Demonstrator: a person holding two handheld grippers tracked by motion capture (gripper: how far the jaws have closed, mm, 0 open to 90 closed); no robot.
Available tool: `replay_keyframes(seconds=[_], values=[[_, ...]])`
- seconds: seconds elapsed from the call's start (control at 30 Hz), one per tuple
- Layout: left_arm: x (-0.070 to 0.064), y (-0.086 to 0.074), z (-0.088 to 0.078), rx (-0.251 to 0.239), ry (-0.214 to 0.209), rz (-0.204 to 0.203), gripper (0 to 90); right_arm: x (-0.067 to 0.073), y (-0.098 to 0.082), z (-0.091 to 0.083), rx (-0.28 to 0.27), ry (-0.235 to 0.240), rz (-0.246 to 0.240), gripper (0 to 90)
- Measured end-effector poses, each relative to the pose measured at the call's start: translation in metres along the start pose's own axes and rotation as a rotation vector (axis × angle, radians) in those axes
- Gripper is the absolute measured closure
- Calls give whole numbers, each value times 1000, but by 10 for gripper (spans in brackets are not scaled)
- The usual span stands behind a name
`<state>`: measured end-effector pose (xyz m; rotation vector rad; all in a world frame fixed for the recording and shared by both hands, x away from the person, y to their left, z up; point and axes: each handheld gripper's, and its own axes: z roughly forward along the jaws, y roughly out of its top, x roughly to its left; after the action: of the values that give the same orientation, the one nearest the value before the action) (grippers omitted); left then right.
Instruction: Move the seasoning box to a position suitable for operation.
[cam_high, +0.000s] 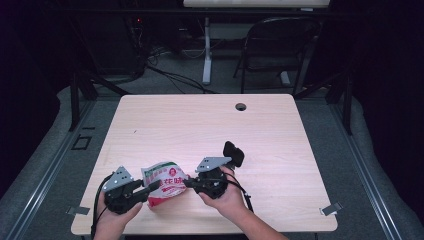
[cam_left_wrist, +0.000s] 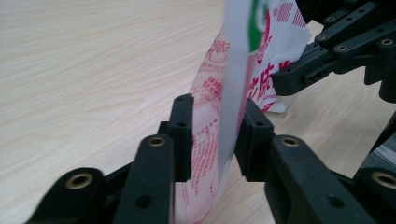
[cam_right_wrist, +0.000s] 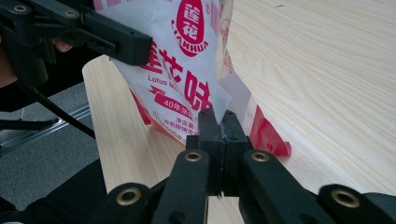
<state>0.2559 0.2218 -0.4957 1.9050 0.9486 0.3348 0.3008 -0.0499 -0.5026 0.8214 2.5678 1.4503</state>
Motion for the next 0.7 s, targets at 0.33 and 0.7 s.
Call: replay_keyframes(seconds=[0.33, 0.7], values=[[3, -9, 12, 11, -21, -6, 521, 0, -2, 0, -4, 2, 1, 900], [2, -22, 30, 58, -38, -6, 406, 0, -3, -1, -5, 4, 0, 900]])
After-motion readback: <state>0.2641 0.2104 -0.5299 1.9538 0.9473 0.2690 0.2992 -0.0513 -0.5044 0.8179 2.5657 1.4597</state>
